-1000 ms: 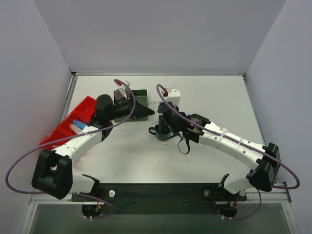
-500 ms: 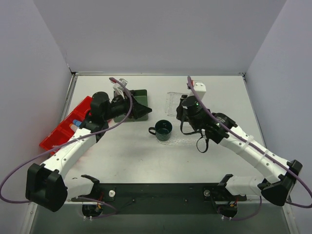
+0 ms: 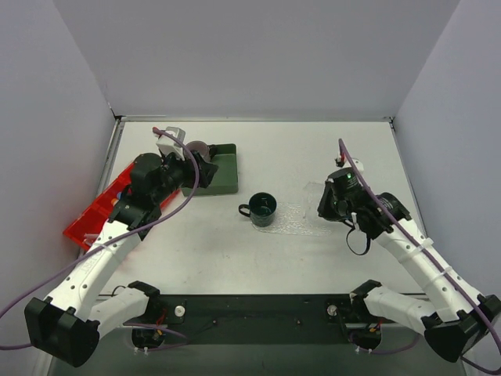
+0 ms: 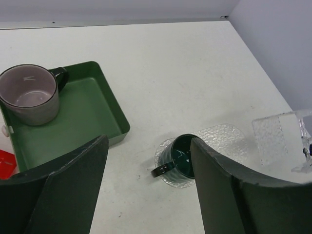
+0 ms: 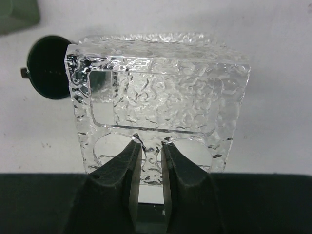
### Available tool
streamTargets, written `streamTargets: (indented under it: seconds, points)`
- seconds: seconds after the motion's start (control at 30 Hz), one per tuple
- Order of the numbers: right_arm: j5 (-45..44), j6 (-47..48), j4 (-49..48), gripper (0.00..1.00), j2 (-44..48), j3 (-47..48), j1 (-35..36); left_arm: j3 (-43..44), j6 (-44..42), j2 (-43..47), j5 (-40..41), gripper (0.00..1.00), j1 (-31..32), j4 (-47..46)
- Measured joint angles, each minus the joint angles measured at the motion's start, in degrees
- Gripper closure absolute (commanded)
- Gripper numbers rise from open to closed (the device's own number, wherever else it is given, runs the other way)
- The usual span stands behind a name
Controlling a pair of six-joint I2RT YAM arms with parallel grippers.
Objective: Prepare toiletry sets of a toothbrush and toothpaste on the tray
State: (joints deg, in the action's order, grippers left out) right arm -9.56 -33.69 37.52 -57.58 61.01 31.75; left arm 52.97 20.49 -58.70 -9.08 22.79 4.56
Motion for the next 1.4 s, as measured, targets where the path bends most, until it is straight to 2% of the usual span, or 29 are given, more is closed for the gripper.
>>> streamTargets:
  seconds: [0.33,0.9,1.4]
  points:
    - [5.97,-1.88,1.81,1.0,-7.48,-2.86,0.2,0.0,-1.75,-0.02,3.32,0.22,0.0,1.79]
    - [5.73,-2.12,-5.35,1.0,-21.81,-2.84,3.5,0.0,-2.71,-0.52,3.98,0.22,0.0,2.23]
    - [4.04,-2.12,-8.61,1.0,-26.56,-2.36,3.61,0.0,-2.75,-1.11,4.13,0.22,0.0,2.6]
